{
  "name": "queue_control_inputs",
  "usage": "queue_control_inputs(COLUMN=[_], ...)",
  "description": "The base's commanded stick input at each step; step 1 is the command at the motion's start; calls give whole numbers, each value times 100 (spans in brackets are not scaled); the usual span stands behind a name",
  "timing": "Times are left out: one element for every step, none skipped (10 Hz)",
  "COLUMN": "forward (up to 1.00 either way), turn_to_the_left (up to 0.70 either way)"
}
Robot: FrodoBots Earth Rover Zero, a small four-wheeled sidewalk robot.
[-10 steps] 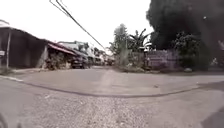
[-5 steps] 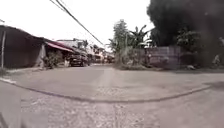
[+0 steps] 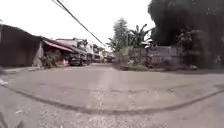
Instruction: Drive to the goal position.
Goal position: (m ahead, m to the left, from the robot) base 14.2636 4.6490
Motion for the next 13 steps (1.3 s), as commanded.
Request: queue_control_inputs(forward=[70, 70, 70, 70, 70, 70, 70, 70, 70, 70, 70, 70, 70], turn_to_the_left=[0, 0, 0, 0, 0, 0, 0, 0, 0, 0, 0, 0, 0])
